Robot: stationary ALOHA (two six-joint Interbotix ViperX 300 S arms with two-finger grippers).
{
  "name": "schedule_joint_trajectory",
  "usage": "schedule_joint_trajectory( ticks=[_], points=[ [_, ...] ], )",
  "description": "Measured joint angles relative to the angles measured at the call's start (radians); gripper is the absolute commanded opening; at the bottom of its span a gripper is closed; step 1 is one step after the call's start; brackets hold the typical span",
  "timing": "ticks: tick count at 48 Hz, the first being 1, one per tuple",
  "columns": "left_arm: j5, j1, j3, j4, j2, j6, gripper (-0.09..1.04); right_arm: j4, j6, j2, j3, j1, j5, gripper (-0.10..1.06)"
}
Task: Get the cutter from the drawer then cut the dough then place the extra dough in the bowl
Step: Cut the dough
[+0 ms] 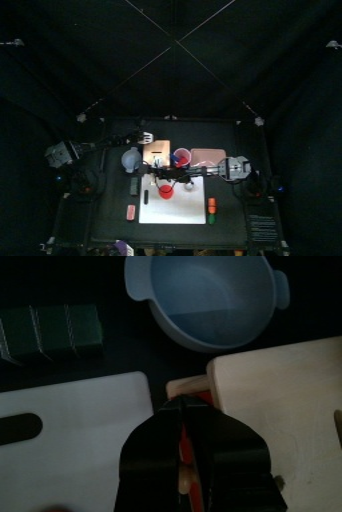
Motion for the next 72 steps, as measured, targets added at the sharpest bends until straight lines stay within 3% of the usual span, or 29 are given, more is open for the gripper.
schedule_joint_trajectory(
  ticks=[27, 43, 50, 57, 72],
  points=[
    [-0.009, 0.011, 0.0, 0.0, 0.0, 0.003, 0.44, -0.005, 0.002, 0.005, -0.015, -0.003, -0.031, 0.46],
    [-0.057, 0.031, 0.015, 0.077, -0.106, 0.006, 0.43, -0.018, 0.003, -0.11, 0.031, 0.081, -0.091, 0.46],
    [-0.067, 0.031, 0.061, 0.17, -0.198, 0.006, 0.43, -0.011, 0.018, -0.235, 0.155, 0.1, -0.135, 0.46],
    [-0.11, 0.015, 0.123, 0.273, -0.305, 0.006, 0.43, 0.038, 0.02, -0.377, 0.331, 0.103, -0.199, 0.46],
    [-0.288, -0.19, 0.305, 0.489, -0.5, 0.006, 0.43, 0.183, 0.02, -0.686, 0.726, 0.104, -0.291, 0.49]
  ],
)
